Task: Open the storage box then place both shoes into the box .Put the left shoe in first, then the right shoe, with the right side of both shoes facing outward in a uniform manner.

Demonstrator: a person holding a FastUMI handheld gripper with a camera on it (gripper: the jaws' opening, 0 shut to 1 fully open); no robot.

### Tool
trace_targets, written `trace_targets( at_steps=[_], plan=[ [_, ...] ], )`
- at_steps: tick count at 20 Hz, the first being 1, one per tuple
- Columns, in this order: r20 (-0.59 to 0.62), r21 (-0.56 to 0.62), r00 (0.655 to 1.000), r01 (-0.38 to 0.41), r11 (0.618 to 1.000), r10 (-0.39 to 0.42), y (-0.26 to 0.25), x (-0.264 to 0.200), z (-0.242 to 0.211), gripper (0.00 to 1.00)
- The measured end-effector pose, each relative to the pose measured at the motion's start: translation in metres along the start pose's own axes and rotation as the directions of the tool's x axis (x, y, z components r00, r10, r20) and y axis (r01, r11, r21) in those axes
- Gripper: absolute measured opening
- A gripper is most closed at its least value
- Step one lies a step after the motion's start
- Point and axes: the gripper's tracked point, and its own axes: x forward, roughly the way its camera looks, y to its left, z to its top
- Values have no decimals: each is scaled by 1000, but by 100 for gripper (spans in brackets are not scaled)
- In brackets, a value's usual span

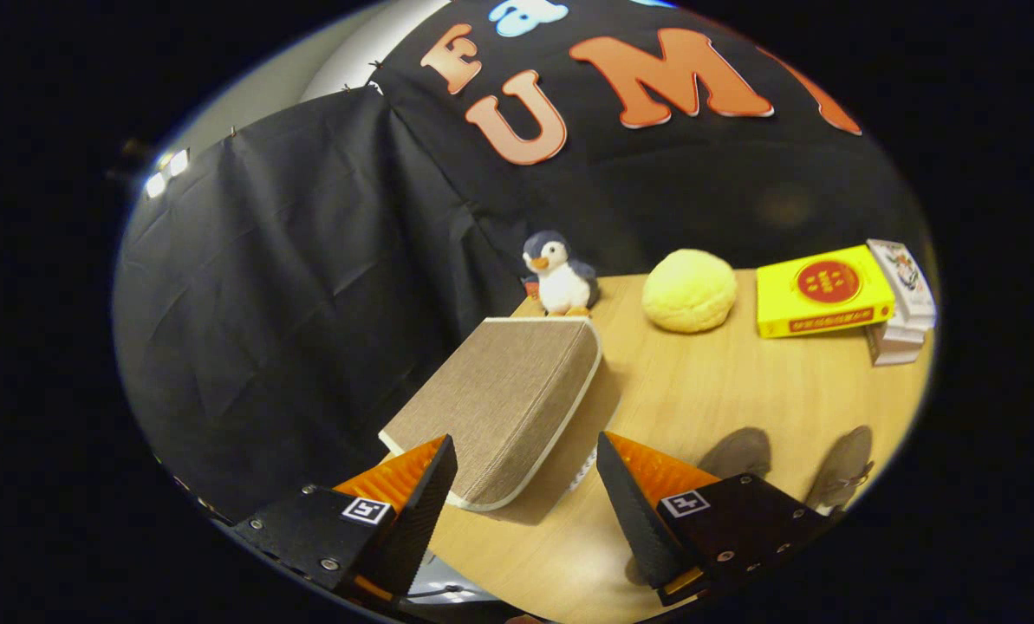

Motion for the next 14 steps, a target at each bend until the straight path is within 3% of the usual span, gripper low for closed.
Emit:
trace_targets(
  at_steps=[5,7,14],
  plan=[
    [-93,191,980,-158,969,178,6,30,-36,97],
    [-94,281,962,-222,934,257,9,38,-42,97],
    [-60,518,915,-312,797,398,7,64,-62,96]
  ],
)
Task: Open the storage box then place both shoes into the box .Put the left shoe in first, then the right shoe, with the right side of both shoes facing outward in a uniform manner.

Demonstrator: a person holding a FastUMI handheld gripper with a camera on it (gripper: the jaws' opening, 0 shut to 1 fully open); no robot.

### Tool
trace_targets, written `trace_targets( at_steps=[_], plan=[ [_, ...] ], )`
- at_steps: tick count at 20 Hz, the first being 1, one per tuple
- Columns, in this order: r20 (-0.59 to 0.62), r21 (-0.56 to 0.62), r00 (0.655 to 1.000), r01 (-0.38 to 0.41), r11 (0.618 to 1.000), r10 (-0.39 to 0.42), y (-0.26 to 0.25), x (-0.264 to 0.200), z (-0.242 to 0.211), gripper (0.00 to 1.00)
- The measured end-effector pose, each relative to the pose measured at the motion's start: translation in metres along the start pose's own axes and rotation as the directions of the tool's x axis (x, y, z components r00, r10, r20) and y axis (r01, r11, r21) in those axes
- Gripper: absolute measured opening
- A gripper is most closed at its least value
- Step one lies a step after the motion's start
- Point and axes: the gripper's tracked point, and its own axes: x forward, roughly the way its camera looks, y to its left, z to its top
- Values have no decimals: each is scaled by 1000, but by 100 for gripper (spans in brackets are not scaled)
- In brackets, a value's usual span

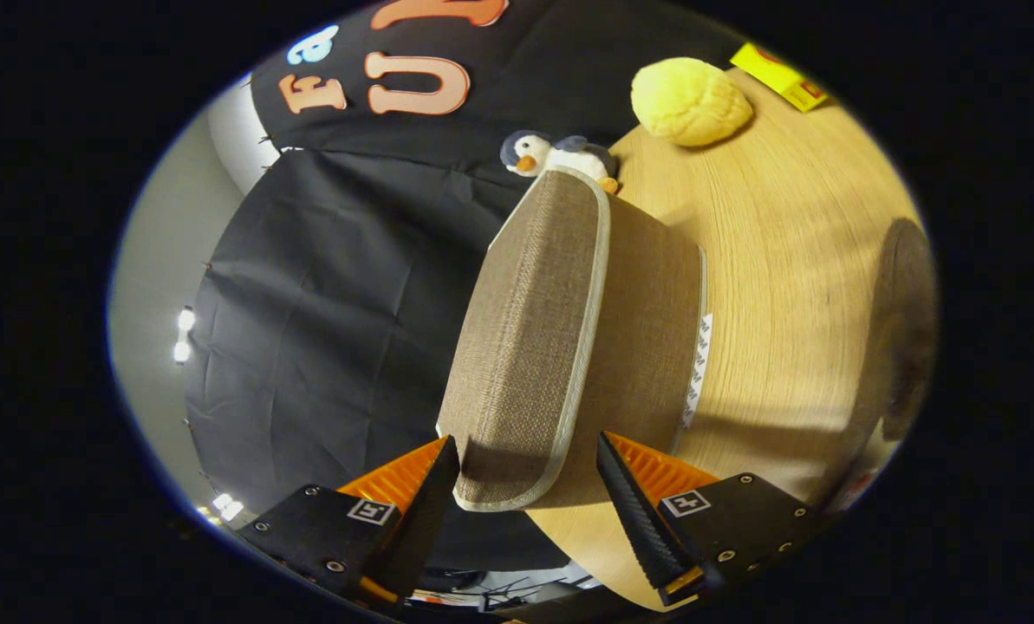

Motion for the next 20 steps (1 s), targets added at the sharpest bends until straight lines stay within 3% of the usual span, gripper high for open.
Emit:
trace_targets(
  at_steps=[4,6,9,10,12,13,15,20],
  plan=[
    [28,62,997,-73,995,72,2,4,-1,95],
    [66,118,990,-134,984,127,12,-2,6,88],
    [104,99,982,-166,981,156,28,-7,11,64],
    [96,94,983,-168,981,159,30,-7,9,61],
    [130,110,964,-248,963,233,52,-17,16,53],
    [163,97,954,-270,958,252,64,-24,25,43],
    [164,61,951,-275,960,262,75,-24,27,35],
    [125,-26,952,-277,960,278,120,-13,36,32]
  ],
)
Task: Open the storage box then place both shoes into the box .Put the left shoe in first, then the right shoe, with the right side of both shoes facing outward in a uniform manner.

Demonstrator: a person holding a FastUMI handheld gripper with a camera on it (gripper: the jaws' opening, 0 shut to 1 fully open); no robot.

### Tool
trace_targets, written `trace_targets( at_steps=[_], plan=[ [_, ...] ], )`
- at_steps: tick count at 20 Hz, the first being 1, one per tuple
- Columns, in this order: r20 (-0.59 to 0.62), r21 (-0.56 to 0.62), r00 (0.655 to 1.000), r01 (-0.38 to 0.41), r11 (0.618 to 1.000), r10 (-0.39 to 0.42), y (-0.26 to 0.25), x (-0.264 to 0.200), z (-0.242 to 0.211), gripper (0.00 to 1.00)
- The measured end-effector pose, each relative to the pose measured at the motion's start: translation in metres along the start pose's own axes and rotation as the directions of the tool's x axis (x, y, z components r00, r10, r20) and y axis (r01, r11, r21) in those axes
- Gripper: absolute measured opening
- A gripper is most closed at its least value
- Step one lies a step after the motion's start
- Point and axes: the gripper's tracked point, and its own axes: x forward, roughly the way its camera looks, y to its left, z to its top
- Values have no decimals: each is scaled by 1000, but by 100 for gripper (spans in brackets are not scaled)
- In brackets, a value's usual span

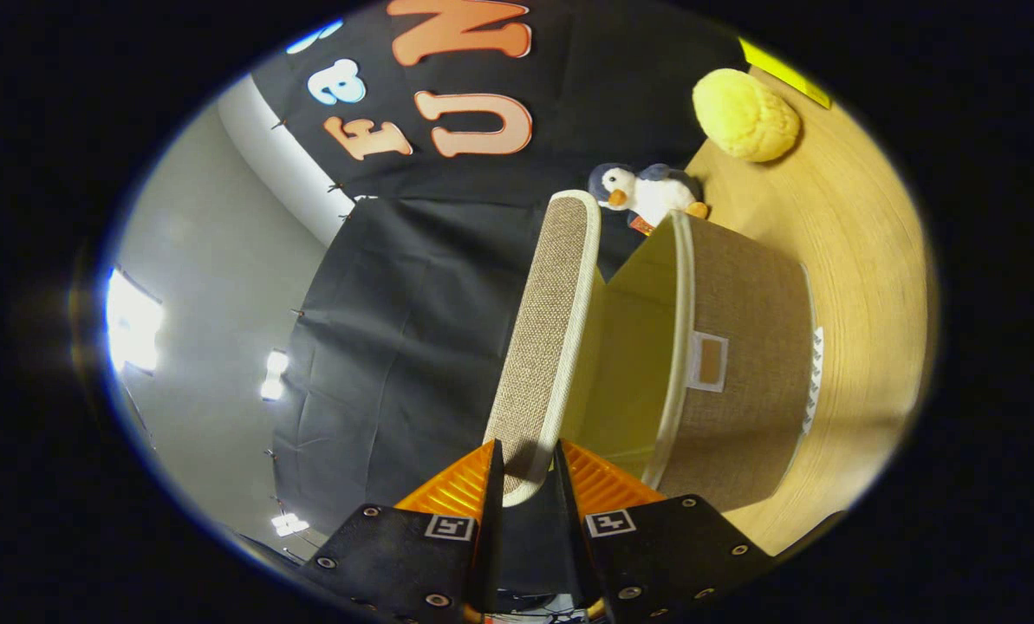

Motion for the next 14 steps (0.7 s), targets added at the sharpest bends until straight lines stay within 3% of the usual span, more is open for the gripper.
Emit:
trace_targets(
  at_steps=[7,14],
  plan=[
    [-53,-145,999,-19,989,11,64,59,9,32],
    [-123,-287,990,29,957,-67,97,134,-7,33]
  ],
)
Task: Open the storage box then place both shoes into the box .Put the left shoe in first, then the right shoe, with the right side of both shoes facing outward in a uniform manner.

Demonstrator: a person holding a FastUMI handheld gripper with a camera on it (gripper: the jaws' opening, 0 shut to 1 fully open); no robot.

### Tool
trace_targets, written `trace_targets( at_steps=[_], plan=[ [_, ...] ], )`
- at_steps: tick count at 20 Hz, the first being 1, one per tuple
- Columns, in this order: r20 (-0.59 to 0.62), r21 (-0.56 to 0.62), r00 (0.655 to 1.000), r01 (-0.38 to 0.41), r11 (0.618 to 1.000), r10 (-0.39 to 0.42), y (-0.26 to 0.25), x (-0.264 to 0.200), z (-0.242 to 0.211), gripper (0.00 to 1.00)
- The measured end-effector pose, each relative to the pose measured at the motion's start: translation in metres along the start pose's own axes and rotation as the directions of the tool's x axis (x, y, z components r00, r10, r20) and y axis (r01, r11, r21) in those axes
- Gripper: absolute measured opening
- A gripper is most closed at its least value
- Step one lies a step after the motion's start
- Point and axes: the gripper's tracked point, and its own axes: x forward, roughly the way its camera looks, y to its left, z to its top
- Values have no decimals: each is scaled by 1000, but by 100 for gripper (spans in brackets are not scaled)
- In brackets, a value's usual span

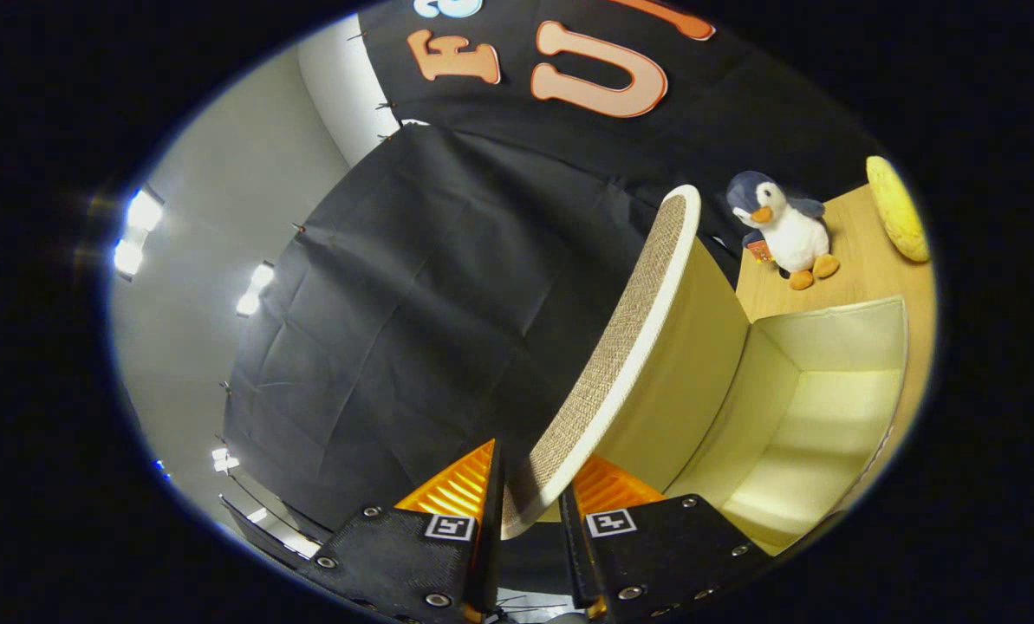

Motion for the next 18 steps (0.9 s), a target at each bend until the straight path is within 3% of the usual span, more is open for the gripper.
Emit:
trace_targets(
  at_steps=[6,10,11,13,18],
  plan=[
    [-35,-73,991,125,989,-128,0,67,-2,35],
    [-74,-83,977,194,978,-200,-13,91,-10,62],
    [-75,-100,973,208,973,-216,-15,90,-12,73],
    [-62,-148,962,254,956,-266,-21,82,-10,84],
    [62,-267,926,374,888,-371,-31,32,38,94]
  ],
)
